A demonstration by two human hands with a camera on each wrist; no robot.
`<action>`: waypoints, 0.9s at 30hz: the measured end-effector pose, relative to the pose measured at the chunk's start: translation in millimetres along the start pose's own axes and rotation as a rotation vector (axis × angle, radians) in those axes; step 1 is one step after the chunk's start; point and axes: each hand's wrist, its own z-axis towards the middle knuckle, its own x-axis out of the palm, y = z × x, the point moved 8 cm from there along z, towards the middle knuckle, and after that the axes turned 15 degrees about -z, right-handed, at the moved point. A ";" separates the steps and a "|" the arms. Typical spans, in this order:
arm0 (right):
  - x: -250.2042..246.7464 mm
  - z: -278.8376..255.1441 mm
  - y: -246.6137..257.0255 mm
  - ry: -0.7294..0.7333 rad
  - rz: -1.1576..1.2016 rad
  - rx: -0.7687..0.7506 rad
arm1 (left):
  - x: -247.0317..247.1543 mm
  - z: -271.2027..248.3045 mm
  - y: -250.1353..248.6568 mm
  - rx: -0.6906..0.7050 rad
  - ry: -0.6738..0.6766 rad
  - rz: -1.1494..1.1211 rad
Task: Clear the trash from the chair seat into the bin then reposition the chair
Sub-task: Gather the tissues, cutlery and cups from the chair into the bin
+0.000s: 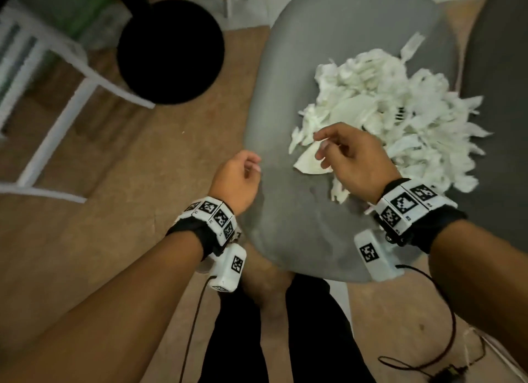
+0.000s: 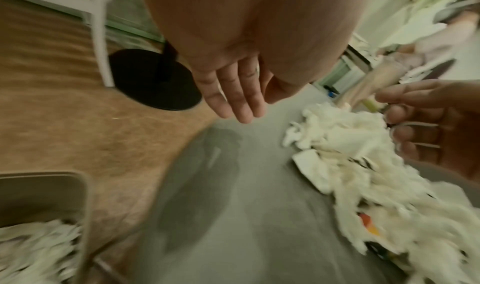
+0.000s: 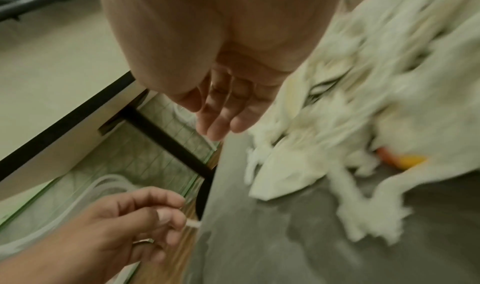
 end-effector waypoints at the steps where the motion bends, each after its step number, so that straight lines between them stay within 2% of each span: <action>1: -16.9 -2.0 -14.9 -0.019 -0.008 0.019 | 23.4 4.9 -14.2 0.031 0.035 0.004; 3: -47.5 -6.4 -42.7 -0.055 -0.008 0.063 | 67.6 5.4 -40.8 0.060 0.101 0.012; 4: -90.7 -12.6 -76.8 -0.112 -0.007 0.118 | 122.4 12.3 -70.8 0.085 0.170 0.046; 6: -99.0 -12.5 -89.4 -0.125 -0.033 0.126 | 145.3 9.6 -91.2 0.163 0.192 0.119; 8: -99.9 -7.7 -86.1 -0.140 -0.050 0.121 | 148.3 18.7 -98.9 0.231 0.134 0.266; 10: -109.8 -7.0 -96.6 -0.200 -0.073 0.142 | 153.2 33.1 -103.9 0.184 0.088 0.350; 13: -137.7 -6.7 -127.1 -0.325 -0.187 0.173 | 171.8 63.9 -118.5 0.057 0.106 0.339; 16: -150.9 4.1 -137.3 -0.366 -0.281 0.189 | 165.8 85.2 -139.9 0.081 0.056 0.379; 18: -147.2 18.1 -140.0 -0.265 -0.355 0.191 | 159.4 88.5 -150.0 0.107 0.036 0.384; 21: -123.6 36.7 -145.5 0.060 -0.606 0.209 | 152.7 82.6 -153.5 0.131 0.053 0.355; 22: -119.5 40.2 -145.7 0.087 -0.687 0.197 | 150.0 79.2 -151.3 0.129 0.059 0.332; 24: -122.5 44.2 -140.3 0.001 -0.726 0.149 | 142.6 73.3 -143.4 0.112 0.070 0.289; 27: -133.9 42.8 -134.2 -0.156 -0.646 0.124 | 132.5 66.2 -127.8 0.096 0.083 0.258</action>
